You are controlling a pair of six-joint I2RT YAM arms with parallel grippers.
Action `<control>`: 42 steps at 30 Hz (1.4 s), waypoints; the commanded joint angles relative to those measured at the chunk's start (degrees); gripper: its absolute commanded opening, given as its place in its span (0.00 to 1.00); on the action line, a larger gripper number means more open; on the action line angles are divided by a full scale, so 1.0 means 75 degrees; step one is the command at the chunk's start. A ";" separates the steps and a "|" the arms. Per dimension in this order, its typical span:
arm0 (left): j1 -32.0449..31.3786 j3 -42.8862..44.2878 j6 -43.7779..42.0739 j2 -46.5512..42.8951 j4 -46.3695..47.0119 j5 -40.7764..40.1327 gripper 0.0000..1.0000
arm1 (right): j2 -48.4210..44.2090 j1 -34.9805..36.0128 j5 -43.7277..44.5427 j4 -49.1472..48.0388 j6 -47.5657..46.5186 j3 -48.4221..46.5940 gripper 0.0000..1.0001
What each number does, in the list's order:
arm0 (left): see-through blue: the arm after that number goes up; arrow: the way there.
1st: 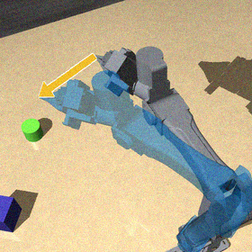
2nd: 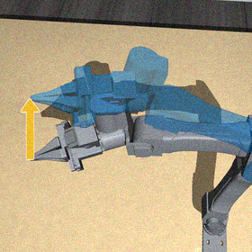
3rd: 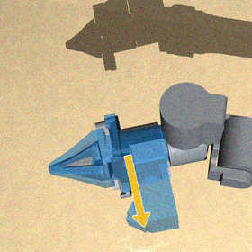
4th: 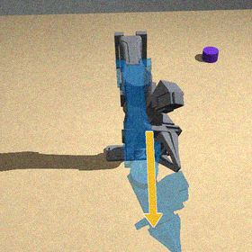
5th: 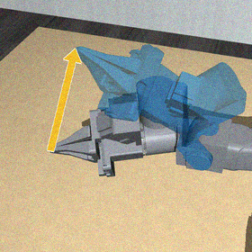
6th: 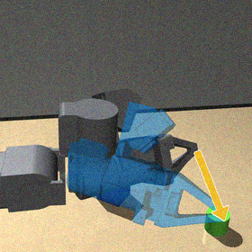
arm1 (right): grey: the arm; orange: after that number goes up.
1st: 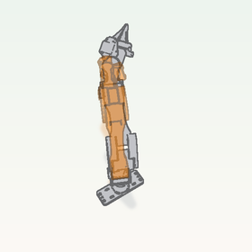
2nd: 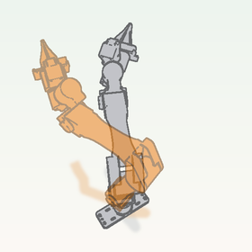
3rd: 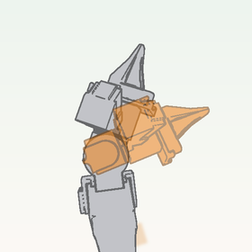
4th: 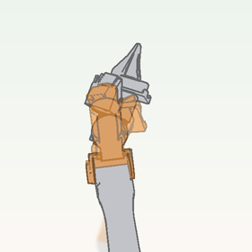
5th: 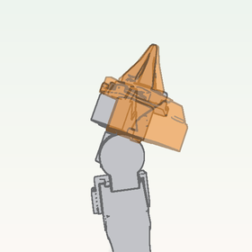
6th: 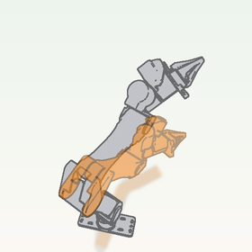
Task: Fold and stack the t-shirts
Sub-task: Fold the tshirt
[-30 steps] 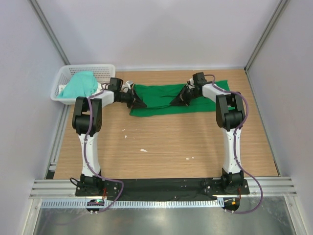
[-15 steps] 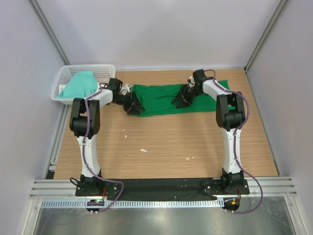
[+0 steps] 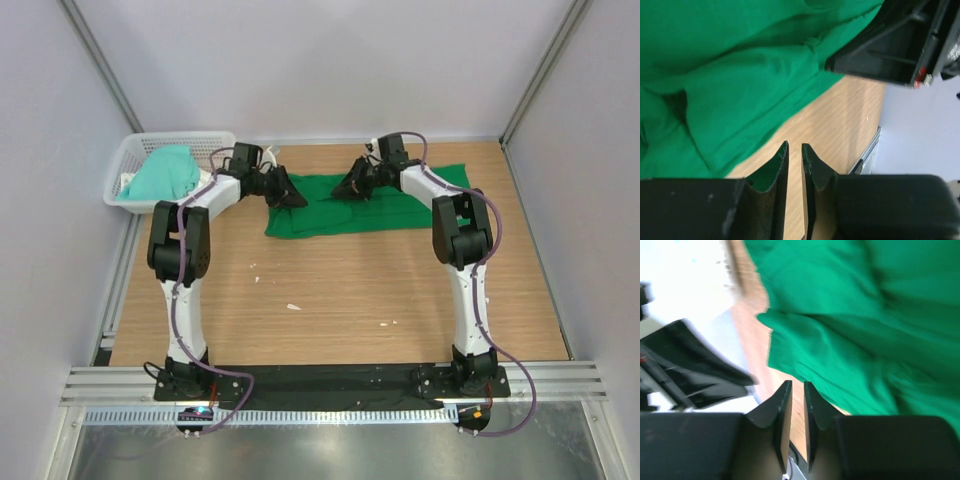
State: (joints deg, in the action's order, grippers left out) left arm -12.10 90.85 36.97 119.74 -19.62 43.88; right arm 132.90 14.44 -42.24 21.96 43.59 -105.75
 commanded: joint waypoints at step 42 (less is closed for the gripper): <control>-0.1106 -0.3451 -0.0336 -0.4655 0.0202 -0.2417 0.48 | -0.1326 -0.0682 0.4147 0.1771 -0.9172 -0.0477 0.99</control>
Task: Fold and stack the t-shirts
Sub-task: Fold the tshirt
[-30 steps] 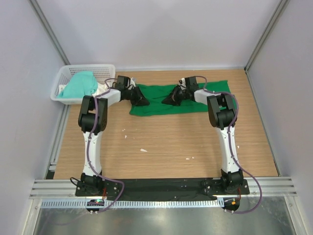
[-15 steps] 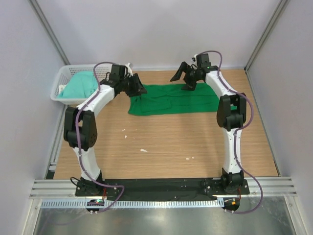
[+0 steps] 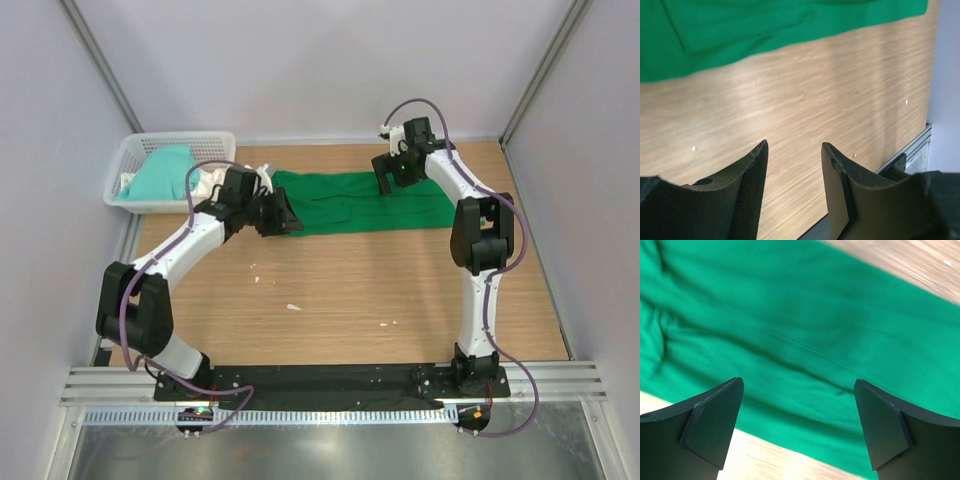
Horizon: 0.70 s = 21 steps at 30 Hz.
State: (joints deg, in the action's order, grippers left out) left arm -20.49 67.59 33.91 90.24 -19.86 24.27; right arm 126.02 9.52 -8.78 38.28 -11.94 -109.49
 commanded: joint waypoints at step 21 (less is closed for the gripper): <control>0.0716 0.1273 -0.0116 0.1031 -0.0083 0.0501 0.45 | -0.1426 -0.0272 0.1683 -0.2127 0.1033 0.1472 1.00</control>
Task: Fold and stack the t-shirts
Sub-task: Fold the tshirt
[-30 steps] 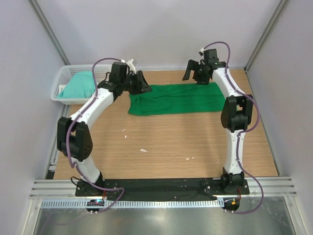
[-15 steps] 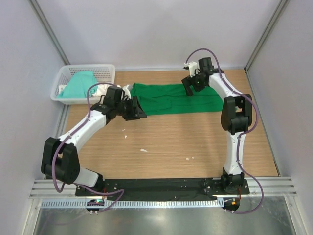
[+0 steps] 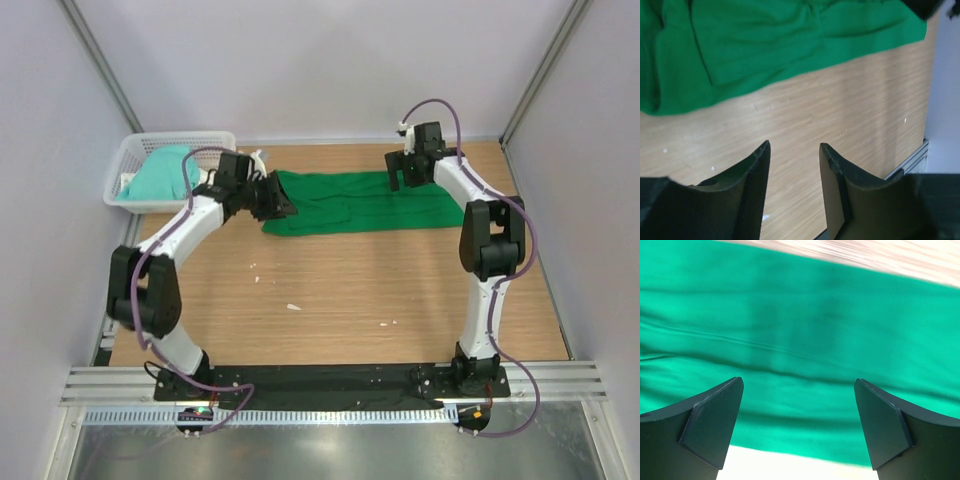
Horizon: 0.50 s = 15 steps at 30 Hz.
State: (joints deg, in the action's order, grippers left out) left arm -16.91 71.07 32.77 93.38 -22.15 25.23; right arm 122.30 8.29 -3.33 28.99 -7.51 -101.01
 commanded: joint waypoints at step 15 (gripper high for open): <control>-0.0312 0.1222 0.1396 0.2360 0.0165 -0.1628 0.45 | 0.0673 -0.0579 -0.0446 -0.0350 -0.0347 -0.1122 0.99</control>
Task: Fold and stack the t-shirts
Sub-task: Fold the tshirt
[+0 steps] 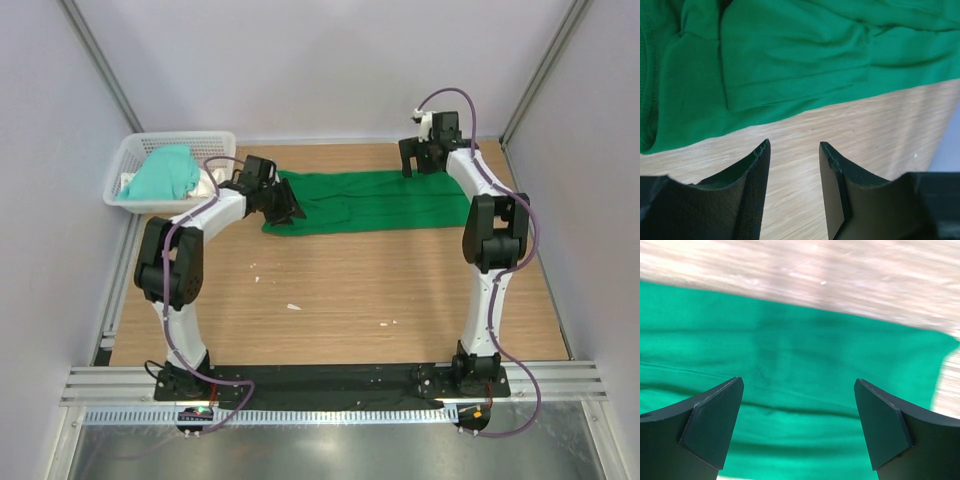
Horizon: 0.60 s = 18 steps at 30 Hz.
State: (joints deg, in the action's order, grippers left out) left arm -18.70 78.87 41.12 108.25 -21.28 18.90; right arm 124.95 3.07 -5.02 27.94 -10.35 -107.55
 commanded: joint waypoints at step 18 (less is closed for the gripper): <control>-0.0003 0.3218 -0.1309 0.2922 -0.2588 -0.1886 0.48 | 0.0066 0.0329 0.1067 0.0352 0.0757 0.1785 1.00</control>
State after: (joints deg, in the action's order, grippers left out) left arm -19.53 100.47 36.67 127.94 -33.78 8.56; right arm 128.75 5.56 -0.38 25.87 -6.98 -99.90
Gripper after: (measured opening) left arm 0.479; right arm 0.996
